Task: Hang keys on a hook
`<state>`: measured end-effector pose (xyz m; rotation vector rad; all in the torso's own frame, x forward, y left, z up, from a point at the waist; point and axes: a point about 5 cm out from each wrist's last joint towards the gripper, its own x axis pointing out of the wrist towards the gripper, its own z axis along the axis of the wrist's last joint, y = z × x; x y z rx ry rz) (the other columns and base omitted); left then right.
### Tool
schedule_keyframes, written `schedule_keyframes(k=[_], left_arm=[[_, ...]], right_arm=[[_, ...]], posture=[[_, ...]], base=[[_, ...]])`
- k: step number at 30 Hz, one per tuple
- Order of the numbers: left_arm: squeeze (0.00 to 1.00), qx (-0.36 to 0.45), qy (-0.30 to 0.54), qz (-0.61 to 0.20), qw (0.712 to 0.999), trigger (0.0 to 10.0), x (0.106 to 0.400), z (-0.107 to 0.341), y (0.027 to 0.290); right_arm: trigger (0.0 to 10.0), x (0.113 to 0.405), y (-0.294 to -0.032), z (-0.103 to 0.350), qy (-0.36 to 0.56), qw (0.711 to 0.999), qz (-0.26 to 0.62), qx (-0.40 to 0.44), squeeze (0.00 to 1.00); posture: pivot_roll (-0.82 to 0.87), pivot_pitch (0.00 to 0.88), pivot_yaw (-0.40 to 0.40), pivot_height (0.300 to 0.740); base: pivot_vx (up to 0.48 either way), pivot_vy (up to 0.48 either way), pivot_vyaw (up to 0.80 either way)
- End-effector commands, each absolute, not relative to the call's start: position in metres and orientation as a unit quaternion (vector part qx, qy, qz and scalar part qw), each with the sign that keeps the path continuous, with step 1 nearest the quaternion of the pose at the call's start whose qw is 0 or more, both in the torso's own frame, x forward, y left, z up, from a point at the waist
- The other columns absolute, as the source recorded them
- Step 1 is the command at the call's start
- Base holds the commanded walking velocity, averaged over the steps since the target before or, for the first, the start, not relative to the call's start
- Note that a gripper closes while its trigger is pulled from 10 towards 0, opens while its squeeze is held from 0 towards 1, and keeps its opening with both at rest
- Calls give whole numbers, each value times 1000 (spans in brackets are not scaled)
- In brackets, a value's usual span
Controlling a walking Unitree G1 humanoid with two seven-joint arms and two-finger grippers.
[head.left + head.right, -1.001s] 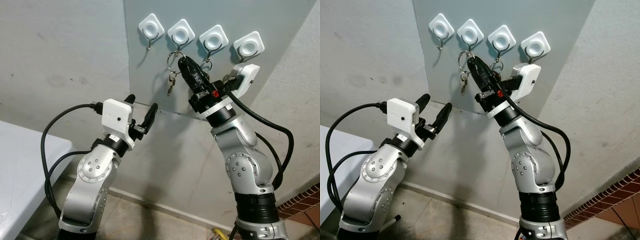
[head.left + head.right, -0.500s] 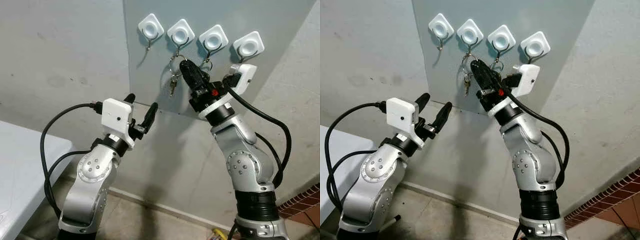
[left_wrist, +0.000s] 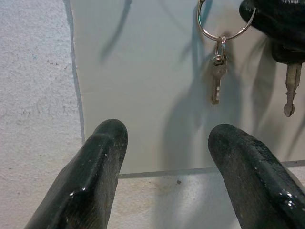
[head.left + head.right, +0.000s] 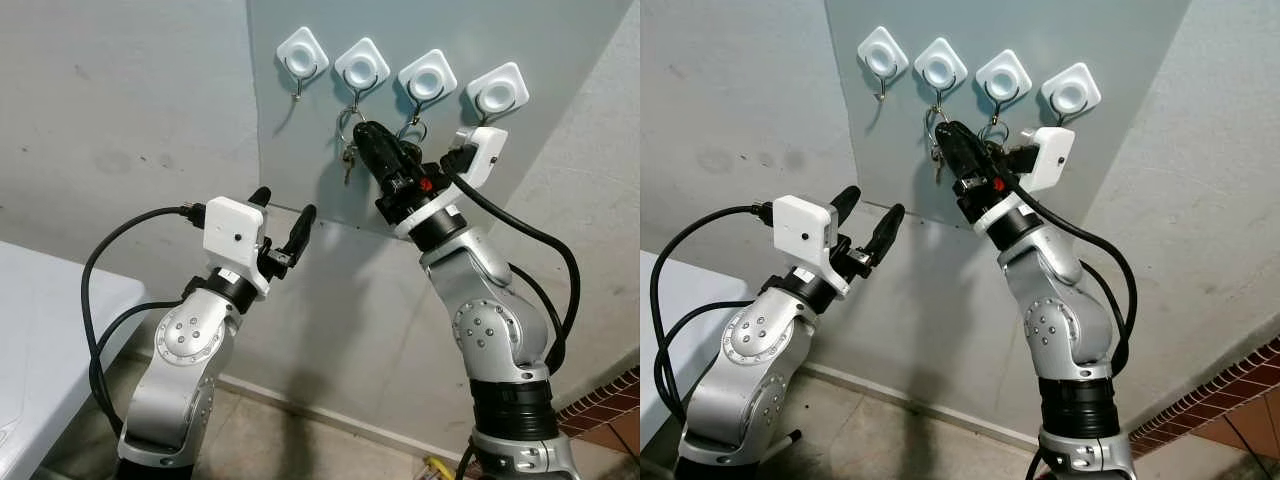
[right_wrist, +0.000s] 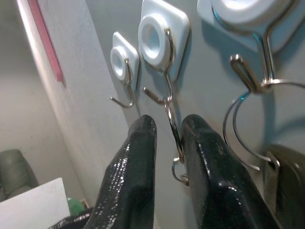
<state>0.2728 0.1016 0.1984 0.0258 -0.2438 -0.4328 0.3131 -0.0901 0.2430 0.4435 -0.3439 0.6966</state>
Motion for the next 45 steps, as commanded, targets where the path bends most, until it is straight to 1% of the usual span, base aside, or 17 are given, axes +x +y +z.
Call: schedule_keyframes(k=[1, 9, 10, 13, 14, 18, 19, 22, 23, 25, 28, 29, 30, 31, 35, 41, 45], left_arm=[[0, 15, -131, -213, 968, 10000, 270, 202, 101], [0, 18, -129, -208, 969, 10000, 270, 197, 102], [0, 19, -127, -205, 970, 10000, 270, 194, 103], [0, 18, -125, -203, 971, 10000, 270, 193, 104], [0, 20, -120, -198, 973, 10000, 269, 185, 106], [0, 22, -106, -191, 976, 10000, 269, 173, 110], [0, 27, -89, -183, 979, 10000, 269, 160, 113], [0, 35, -82, -178, 980, 10000, 268, 153, 115], [0, 36, -69, -170, 982, 10000, 268, 144, 118], [0, 37, -51, -159, 985, 10000, 267, 130, 123], [0, 51, -38, -152, 986, 10000, 266, 120, 126], [0, 58, -2, -131, 990, 10000, 265, 96, 136], [0, 58, -2, -131, 990, 10000, 265, 96, 136], [0, 65, 49, -100, 992, 10000, 258, 62, 150], [0, 58, 108, -65, 990, 10000, 249, 27, 165], [0, 67, 180, -28, 981, 10000, 236, -14, 180], [0, 64, 215, -24, 974, 10000, 229, -29, 183]], right_arm=[[10000, 312, -89, 242, -168, 901, 344, 205, 1000], [10000, 307, -86, 228, -164, 903, 369, 148, 1000], [10000, 305, -84, 218, -157, 903, 382, 118, 1000], [10000, 303, -84, 212, -154, 903, 388, 100, 1000], [10000, 304, -85, 200, -138, 907, 387, 90, 1000], [10000, 304, -87, 185, -121, 912, 384, 78, 1000], [10000, 304, -89, 171, -107, 917, 380, 65, 965], [10000, 304, -90, 164, -103, 919, 377, 55, 965], [10000, 304, -91, 153, -86, 922, 374, 51, 0], [10000, 302, -93, 136, -61, 926, 370, 43, 0], [10000, 301, -94, 126, -55, 928, 368, 37, 0], [10000, 299, -100, 103, -15, 936, 349, 36, 0], [10000, 299, -100, 103, -15, 936, 349, 36, 0], [10000, 293, -110, 72, 40, 945, 322, 31, 0], [10000, 285, -122, 40, 97, 953, 286, 25, 0], [10000, 268, -138, -3, 181, 957, 224, 17, 0], [10000, 253, -149, -24, 235, 953, 189, -7, 0]], posture=[[-54, 32, -54, 740], [-54, 27, -60, 740], [-53, 25, -61, 740], [-53, 25, -60, 740], [-53, 24, -60, 740], [-53, 24, -60, 740], [-52, 24, -60, 740], [-52, 24, -60, 740], [-52, 25, -59, 740], [-52, 25, -59, 740], [-52, 25, -59, 740], [-53, 30, -54, 740], [-53, 30, -54, 740], [-51, 31, -53, 740], [-51, 35, -49, 740], [-49, 43, -43, 740], [-45, 46, -41, 740]], base=[[0, 0, 0], [0, 0, 0], [0, 0, 0], [0, 0, 0], [0, 0, 0], [0, 0, 0], [0, 0, 0], [0, 0, 0], [0, 0, 0], [0, 0, 0], [0, 0, 0], [0, 0, 0], [0, 0, 0], [0, 0, 0], [0, 0, 0], [0, 0, 0], [0, 0, 0]])
